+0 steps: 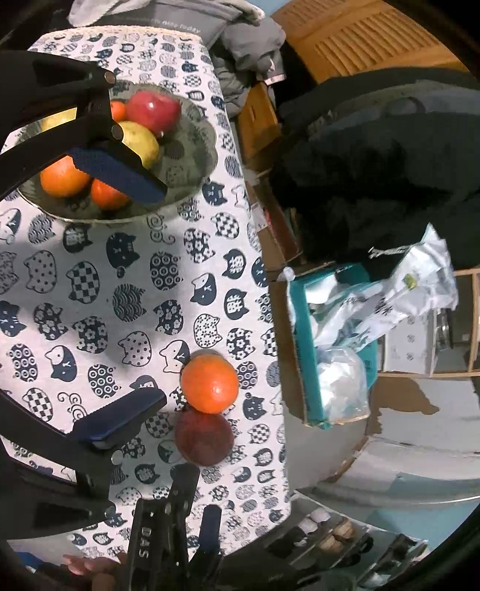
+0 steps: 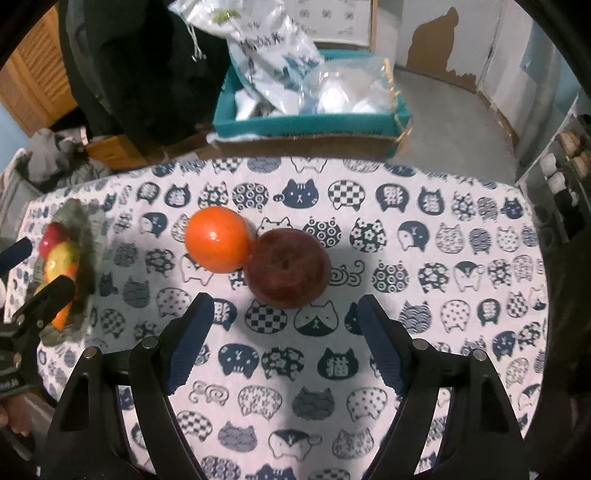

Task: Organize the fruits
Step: 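Move both open tools toward the last orange and red apple on the table, then grasp the red apple with the right tool while the left tool grasps the orange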

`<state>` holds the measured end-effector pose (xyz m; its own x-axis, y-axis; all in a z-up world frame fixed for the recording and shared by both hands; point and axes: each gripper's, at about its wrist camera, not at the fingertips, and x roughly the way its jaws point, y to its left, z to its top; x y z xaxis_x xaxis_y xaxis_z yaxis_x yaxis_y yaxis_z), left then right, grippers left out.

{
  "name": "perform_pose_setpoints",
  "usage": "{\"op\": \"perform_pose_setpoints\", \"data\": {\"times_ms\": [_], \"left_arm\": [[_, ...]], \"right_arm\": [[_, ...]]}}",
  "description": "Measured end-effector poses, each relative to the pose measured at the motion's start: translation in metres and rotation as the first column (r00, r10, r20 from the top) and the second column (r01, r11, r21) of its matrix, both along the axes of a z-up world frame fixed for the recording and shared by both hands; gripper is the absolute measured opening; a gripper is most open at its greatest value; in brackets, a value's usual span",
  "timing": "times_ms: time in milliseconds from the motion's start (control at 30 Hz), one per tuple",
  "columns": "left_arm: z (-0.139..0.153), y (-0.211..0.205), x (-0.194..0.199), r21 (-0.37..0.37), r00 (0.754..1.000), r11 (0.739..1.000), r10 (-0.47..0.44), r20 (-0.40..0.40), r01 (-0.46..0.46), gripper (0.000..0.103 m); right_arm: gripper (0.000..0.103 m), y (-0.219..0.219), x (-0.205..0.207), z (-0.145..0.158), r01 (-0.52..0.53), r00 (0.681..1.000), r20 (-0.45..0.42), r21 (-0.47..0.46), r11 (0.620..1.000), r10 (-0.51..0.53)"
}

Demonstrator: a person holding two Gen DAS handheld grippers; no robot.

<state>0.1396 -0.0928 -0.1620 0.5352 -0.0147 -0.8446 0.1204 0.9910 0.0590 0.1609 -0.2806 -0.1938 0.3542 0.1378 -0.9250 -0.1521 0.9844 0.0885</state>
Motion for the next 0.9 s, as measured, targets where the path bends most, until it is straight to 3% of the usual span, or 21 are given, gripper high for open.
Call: {"op": "perform_pose_setpoints", "data": {"times_ms": [167,433,767,900], "left_arm": [[-0.025,-0.004,0.018,0.022,0.999,1.0,-0.015,-0.039,0.015,0.101],[-0.054,-0.005,0.043,-0.023,0.994,1.0,-0.009,-0.107,0.006,0.101],[-0.064,-0.012,0.057,-0.087,0.99,0.996,-0.019,-0.14,0.007,0.101],[-0.066,-0.019,0.06,-0.09,0.99,0.996,-0.028,-0.14,0.015,0.101]], "right_arm": [[0.079,0.002,0.017,-0.025,0.0,0.999,-0.04,-0.002,1.0,0.0],[0.079,0.001,0.036,-0.054,-0.006,0.997,-0.079,0.015,1.0,0.007],[0.076,0.005,0.045,-0.076,-0.032,0.993,-0.108,0.044,0.999,0.037],[0.076,-0.006,0.039,-0.073,-0.005,0.996,-0.084,0.004,1.0,0.006]]}}
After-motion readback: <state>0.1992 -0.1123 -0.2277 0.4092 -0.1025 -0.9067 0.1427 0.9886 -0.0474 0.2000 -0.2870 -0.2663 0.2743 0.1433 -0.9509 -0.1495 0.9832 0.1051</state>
